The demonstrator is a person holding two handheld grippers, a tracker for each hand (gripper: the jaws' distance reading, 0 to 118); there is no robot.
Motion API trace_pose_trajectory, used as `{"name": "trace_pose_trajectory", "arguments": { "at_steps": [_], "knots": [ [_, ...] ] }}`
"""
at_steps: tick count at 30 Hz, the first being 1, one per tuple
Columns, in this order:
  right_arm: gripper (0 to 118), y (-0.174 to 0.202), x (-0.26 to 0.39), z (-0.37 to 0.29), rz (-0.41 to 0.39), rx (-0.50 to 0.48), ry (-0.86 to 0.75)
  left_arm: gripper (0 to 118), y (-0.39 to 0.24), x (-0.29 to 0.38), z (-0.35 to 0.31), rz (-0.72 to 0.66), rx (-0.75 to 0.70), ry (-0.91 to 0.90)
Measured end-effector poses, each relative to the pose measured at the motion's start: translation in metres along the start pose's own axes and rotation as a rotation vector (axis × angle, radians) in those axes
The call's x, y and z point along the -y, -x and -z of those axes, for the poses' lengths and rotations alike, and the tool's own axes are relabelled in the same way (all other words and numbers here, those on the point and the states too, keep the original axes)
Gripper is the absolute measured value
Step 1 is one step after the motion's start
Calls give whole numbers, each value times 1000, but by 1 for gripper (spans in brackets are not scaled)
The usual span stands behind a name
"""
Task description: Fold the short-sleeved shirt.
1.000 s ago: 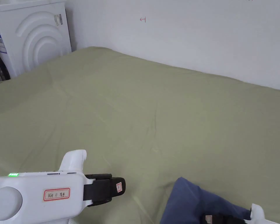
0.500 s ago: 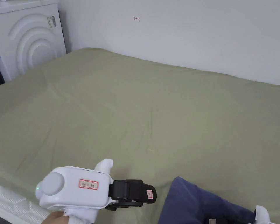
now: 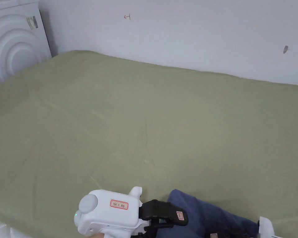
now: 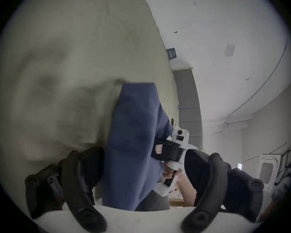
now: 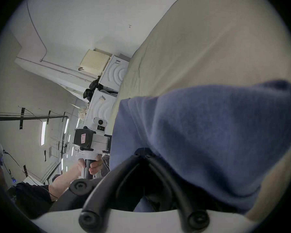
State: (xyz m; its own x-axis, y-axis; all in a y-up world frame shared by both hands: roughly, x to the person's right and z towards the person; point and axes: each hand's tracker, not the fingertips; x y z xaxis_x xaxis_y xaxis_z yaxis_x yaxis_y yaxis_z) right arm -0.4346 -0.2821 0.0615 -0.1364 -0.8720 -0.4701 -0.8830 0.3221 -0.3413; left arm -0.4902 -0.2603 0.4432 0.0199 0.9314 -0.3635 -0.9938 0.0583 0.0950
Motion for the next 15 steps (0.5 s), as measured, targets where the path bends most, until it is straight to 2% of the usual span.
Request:
{"name": "trace_pose_trajectory", "arguments": {
  "at_steps": [2,3,4,5,6,7,8,10,15],
  "knots": [
    [0,0,1,0,-2,-1,-3,98,-11,3,9,26,-16,11],
    [0,-3,0,0,-1,-2,-4,80,-14,4,11,42,-37,18],
    [0,-3,-1,0,0,-3,-5,44,-16,5,12,48,-90,31],
    [0,-4,-1,-1,0,-5,-5,20,-15,5,16,36,-209,57],
    [0,-4,-1,-1,1,-4,-4,20,-6,-1,14,14,-289,62],
    [0,-3,-1,0,-10,15,3,20,5,-1,9,-62,-120,46],
    [0,-3,-1,-1,-9,1,-6,20,7,-2,6,-79,-83,27],
    [0,-3,-1,0,-9,9,-2,20,1,1,9,-5,-125,32],
    [0,2,0,-1,-16,16,-6,20,-9,7,9,-8,-120,36]
  ]
}}
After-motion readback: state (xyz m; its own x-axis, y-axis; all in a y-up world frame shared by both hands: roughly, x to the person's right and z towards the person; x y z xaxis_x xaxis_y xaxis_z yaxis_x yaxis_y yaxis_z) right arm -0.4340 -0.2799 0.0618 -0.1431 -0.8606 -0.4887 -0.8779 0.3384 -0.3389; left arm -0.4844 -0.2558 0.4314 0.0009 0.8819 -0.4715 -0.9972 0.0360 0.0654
